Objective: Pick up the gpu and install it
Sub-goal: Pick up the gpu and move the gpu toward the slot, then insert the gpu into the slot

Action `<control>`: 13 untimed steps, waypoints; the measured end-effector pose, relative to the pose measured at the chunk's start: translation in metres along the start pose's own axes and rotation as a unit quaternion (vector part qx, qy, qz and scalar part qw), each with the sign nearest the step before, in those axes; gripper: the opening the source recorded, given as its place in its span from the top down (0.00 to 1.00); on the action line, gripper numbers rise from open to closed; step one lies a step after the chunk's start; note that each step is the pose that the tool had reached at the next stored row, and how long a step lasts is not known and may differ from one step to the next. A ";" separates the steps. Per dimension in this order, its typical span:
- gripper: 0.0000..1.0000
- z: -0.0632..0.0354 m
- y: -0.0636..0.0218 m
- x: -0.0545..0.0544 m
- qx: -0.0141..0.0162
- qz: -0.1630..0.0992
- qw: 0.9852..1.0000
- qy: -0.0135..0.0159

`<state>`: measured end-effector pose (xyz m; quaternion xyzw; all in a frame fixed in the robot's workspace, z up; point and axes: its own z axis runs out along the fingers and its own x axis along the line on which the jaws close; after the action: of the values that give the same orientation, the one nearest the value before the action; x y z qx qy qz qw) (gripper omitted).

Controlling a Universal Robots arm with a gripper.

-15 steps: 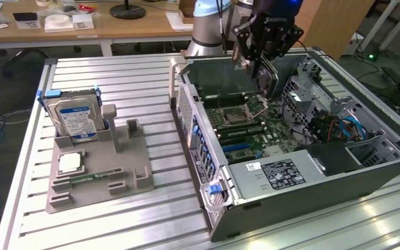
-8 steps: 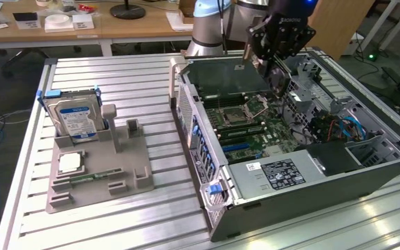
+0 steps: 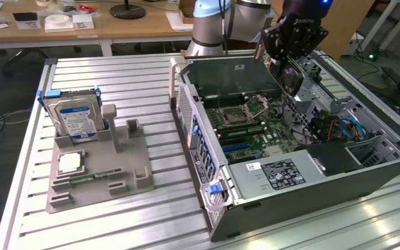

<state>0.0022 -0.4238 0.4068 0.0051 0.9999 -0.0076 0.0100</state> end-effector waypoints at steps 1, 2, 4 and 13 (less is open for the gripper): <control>0.72 0.0002 0.0000 -0.001 0.000 0.000 1.000 0.000; 0.72 0.0001 0.0000 -0.002 0.000 0.000 1.000 0.000; 0.72 0.0002 0.0000 -0.002 0.000 0.000 1.000 0.000; 0.72 0.0002 0.0000 -0.002 0.000 0.000 1.000 0.000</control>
<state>0.0040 -0.4238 0.4066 0.0051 0.9999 -0.0076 0.0100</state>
